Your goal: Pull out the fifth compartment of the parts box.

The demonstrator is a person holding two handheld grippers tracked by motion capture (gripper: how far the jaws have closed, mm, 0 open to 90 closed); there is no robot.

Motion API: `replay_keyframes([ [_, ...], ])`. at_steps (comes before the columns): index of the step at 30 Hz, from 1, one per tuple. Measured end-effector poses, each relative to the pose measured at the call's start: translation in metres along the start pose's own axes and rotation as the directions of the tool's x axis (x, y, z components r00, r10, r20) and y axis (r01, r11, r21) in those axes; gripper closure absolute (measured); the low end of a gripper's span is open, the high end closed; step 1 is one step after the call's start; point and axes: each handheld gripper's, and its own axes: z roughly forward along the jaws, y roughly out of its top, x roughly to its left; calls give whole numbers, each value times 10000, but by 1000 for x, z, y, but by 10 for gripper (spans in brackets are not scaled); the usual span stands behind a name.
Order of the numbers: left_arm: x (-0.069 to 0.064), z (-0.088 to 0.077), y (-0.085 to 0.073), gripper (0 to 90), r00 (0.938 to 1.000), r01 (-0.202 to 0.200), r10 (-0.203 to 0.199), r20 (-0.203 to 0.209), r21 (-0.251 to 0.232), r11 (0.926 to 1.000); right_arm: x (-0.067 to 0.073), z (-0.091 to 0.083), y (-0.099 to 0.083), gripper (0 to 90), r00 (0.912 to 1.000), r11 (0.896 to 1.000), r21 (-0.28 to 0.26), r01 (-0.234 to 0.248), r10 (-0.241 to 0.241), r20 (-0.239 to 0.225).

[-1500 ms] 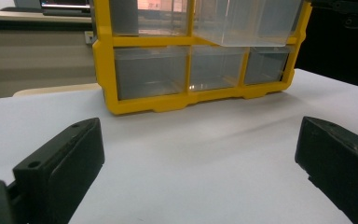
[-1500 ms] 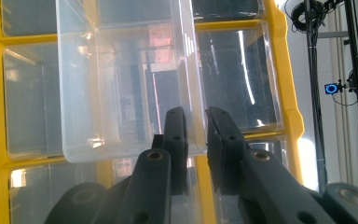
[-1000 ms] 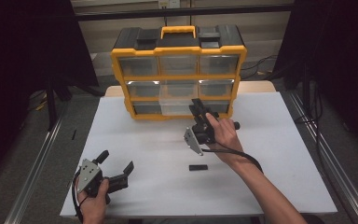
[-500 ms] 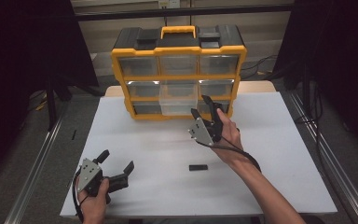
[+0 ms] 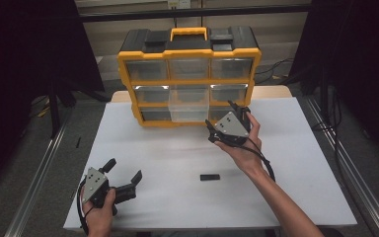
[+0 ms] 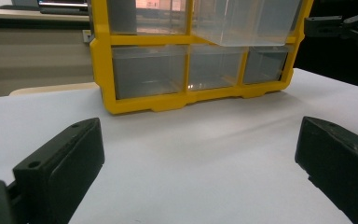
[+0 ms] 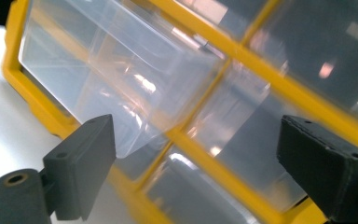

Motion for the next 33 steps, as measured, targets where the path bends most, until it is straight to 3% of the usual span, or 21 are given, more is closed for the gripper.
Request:
replay_keyframes([
  [3,0,0,0,15,10000,-4,4,-7,8,10000,-7,1,-5,80,9919,9926,208,-1198,1205,-400],
  [6,0,0,0,15,10000,-3,3,-5,10,10000,-11,0,-10,55,9732,9763,304,-2142,2159,-785],
  [10,0,0,0,15,10000,22,-22,16,0,10000,-14,0,-15,29,9532,9628,424,-2670,2703,-1357],
  [14,0,-1,0,16,10000,38,-38,1,-50,10000,-15,-2,-20,27,9239,9396,655,-3359,3422,-1712],
  [17,1,-1,1,15,10000,17,-17,2,-20,10000,-17,-5,-24,21,8992,9189,760,-3872,3946,-1893],
  [18,1,-1,1,15,10000,10,-10,3,-21,10000,-18,-8,-29,17,8873,9090,800,-4090,4166,-1979],
  [21,1,-1,1,15,9999,150,-150,12,-133,9998,-18,-12,-33,12,8861,9066,831,-4137,4219,-1916],
  [25,1,-2,0,15,9999,138,-139,-39,-82,9999,-20,-19,-40,29,8735,8976,835,-4328,4404,-2074],
  [33,1,-2,1,15,9999,146,-146,-34,-124,9998,-21,-34,-50,4,8732,8940,736,-4420,4476,-1927],
])
